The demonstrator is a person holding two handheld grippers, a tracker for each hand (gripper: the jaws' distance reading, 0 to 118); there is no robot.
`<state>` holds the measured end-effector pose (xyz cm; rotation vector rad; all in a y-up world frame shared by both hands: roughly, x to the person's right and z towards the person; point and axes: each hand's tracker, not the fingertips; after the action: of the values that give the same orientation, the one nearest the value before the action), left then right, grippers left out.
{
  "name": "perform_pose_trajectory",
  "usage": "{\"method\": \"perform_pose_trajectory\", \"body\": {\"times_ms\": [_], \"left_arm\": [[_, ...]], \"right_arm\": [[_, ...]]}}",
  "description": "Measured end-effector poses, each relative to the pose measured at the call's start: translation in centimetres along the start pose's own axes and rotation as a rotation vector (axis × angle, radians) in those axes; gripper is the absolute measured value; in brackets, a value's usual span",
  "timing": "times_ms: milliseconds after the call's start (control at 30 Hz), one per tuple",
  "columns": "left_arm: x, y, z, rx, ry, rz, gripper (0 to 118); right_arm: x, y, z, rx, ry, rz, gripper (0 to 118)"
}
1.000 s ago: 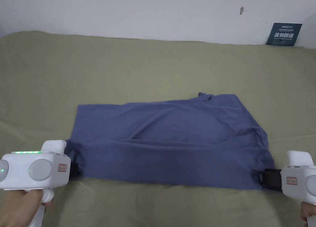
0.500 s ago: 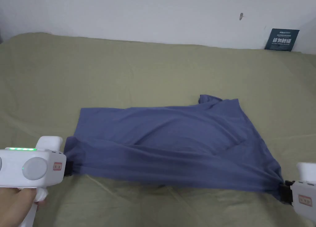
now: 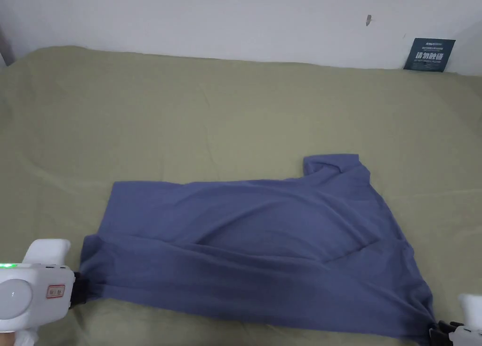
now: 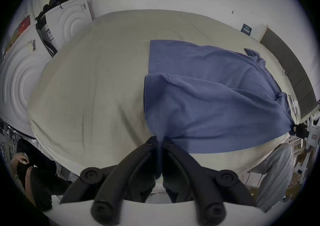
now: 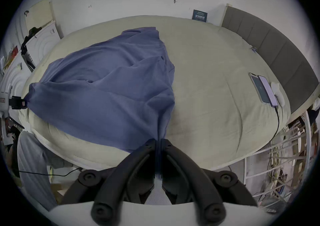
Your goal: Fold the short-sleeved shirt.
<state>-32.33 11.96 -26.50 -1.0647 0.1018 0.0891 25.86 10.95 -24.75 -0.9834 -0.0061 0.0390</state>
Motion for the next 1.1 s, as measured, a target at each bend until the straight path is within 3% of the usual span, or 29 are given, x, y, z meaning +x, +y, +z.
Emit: {"method": "perform_pose_trajectory", "body": {"times_ms": [33,67,100,133,167,233,333,400,467,500,533,633,733,867,900,967,1000,1100], "left_arm": [[0.1,0.0,-0.1,0.005,0.002,-0.002,9],[0.2,0.1,-0.2,0.011,0.000,-0.004,27],[0.2,0.1,-0.1,0.016,-0.011,-0.008,65],[0.3,0.1,0.1,0.019,-0.009,-0.005,114],[0.5,0.2,0.5,0.045,0.004,-0.007,118],[1.2,1.0,1.6,0.124,-0.025,-0.046,118],[1.2,2.6,0.9,0.157,-0.022,-0.031,113],[1.8,4.8,0.2,0.198,-0.005,-0.020,92],[2.2,6.6,-0.6,0.211,-0.013,0.011,42],[2.4,7.9,-1.2,0.210,-0.040,0.032,22],[2.5,8.8,-1.8,0.216,-0.042,0.050,10],[3.3,11.8,-4.1,0.225,0.003,0.051,1],[3.3,14.7,-6.8,0.210,0.040,0.030,0],[3.3,17.6,-10.0,0.161,0.078,-0.007,0],[3.3,18.3,-10.8,0.138,0.089,-0.020,8],[2.7,19.0,-11.7,0.151,0.117,0.006,92],[2.6,19.6,-12.4,0.136,0.116,0.011,118],[2.1,20.6,-14.0,0.112,0.118,0.025,116]], "right_arm": [[0.0,0.2,-0.1,-0.004,0.006,-0.002,13],[0.0,0.5,0.0,-0.004,0.010,-0.004,31],[0.0,0.6,0.0,-0.002,0.010,-0.006,64],[-0.1,0.9,0.1,0.004,0.000,-0.004,109],[-0.1,1.4,0.3,0.014,-0.011,-0.006,118],[-0.1,2.2,1.0,0.083,0.011,-0.019,118],[-0.5,5.3,1.0,0.106,0.003,-0.015,104],[-0.8,6.8,0.6,0.210,-0.003,-0.035,99],[-1.1,8.7,-0.2,0.227,0.005,-0.041,54],[-1.4,9.7,-0.8,0.235,0.000,-0.045,24],[-1.7,10.6,-1.5,0.240,-0.005,-0.039,2],[-2.3,13.5,-4.3,0.235,-0.015,-0.003,1],[-3.2,15.7,-6.9,0.237,-0.054,0.012,0],[-3.8,17.9,-9.5,0.216,-0.072,0.017,0],[-3.7,18.3,-9.9,0.212,-0.075,0.018,0],[-3.8,18.9,-10.9,0.200,-0.074,0.026,0],[-3.8,19.1,-11.2,0.194,-0.081,0.032,0],[-3.4,19.7,-12.4,0.175,-0.084,0.050,0]]}}
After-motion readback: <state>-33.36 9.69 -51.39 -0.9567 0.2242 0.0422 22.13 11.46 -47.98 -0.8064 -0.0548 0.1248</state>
